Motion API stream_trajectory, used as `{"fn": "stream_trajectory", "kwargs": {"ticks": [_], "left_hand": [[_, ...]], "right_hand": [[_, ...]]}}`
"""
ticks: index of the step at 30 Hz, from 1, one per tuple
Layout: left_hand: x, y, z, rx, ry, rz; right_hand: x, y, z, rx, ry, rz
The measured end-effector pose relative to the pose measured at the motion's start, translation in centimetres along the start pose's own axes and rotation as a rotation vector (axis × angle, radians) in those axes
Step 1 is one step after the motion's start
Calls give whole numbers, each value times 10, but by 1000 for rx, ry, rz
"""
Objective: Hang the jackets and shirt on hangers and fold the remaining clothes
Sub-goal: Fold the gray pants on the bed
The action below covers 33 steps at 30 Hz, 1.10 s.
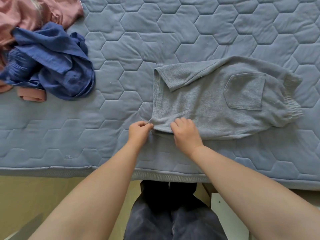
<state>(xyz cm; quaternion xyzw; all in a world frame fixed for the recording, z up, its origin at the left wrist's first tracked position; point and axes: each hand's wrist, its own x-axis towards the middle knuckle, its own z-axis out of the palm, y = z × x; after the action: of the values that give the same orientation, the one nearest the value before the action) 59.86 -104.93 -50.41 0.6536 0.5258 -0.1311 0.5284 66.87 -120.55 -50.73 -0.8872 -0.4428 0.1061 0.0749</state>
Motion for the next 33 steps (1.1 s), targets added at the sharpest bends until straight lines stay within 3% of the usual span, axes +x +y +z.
{"fn": "stream_trajectory", "kwargs": {"ticks": [1, 3, 5, 6, 9, 12, 14, 18, 22, 27, 33], "left_hand": [[-1, -7, -4, 49, -11, -2], [-2, -20, -9, 146, -43, -19], [-2, -25, -11, 162, -41, -50], [0, -24, -10, 122, -38, -62], [5, -1, -3, -26, -63, -41], [15, 24, 8, 179, -116, 70], [24, 32, 13, 389, -82, 112], [32, 37, 17, 531, 32, 190], [25, 25, 14, 399, 1, 202], [8, 9, 6, 210, -50, 234], [-2, -1, 4, 128, -332, 155]], "right_hand": [[-2, 2, 1, -6, -32, -25], [-9, 5, 3, 13, -281, -36], [-13, 11, 0, 106, -562, 52], [-12, 13, -3, 206, -570, 143], [18, 23, -15, 652, -385, 605], [63, 40, -29, 1167, -151, 994], [90, 51, -40, 1440, -117, 1118], [130, 59, -50, 1700, -166, 1184], [141, 50, -55, 1691, -92, 1245], [116, 52, -74, 2131, 81, 1245], [79, 53, -81, 2059, -5, 1244]]}}
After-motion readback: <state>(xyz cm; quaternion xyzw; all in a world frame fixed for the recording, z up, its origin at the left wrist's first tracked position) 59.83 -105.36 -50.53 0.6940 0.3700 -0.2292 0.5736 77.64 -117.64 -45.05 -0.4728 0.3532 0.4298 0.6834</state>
